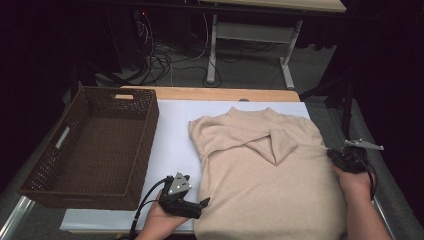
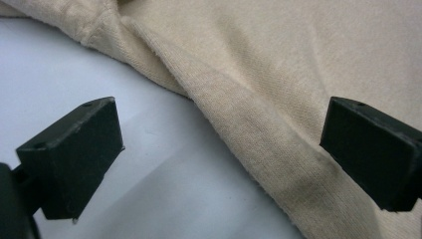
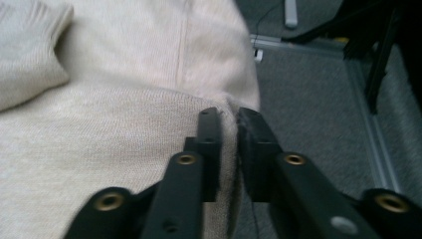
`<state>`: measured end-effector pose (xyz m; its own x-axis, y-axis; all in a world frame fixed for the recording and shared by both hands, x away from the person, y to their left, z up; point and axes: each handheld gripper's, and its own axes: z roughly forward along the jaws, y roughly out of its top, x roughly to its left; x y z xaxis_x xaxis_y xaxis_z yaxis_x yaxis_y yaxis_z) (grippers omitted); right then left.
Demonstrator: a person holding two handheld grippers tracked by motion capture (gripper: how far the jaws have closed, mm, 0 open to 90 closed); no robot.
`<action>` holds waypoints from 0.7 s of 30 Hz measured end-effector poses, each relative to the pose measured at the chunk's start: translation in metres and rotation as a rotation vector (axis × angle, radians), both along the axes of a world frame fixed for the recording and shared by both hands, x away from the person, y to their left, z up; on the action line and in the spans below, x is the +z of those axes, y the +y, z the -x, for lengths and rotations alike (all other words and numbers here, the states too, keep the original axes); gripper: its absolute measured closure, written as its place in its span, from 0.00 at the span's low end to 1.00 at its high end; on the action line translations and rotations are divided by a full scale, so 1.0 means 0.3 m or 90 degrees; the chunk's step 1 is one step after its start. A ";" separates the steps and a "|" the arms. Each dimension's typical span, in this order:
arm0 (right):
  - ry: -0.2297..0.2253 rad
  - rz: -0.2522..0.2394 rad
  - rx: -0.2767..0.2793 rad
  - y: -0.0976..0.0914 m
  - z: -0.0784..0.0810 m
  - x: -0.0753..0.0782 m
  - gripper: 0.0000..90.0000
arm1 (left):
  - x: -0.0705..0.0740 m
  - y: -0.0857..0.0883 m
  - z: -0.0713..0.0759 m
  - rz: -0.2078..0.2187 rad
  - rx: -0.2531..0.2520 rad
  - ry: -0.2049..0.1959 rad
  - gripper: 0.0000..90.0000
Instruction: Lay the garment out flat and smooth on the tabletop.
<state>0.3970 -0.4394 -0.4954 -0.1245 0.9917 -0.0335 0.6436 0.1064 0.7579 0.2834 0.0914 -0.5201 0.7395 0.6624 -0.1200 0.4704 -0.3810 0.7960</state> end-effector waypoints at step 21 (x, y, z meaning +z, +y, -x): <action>-0.049 -0.039 0.040 -0.004 0.677 -0.034 0.65 | 0.010 0.004 0.059 -0.086 -0.089 0.085 0.83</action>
<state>0.1938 -0.4405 -0.5057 -0.1852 0.9826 0.0143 0.5762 0.0967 0.8115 0.2657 0.0925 -0.5171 0.8087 0.5712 -0.1402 0.5031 -0.5483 0.6680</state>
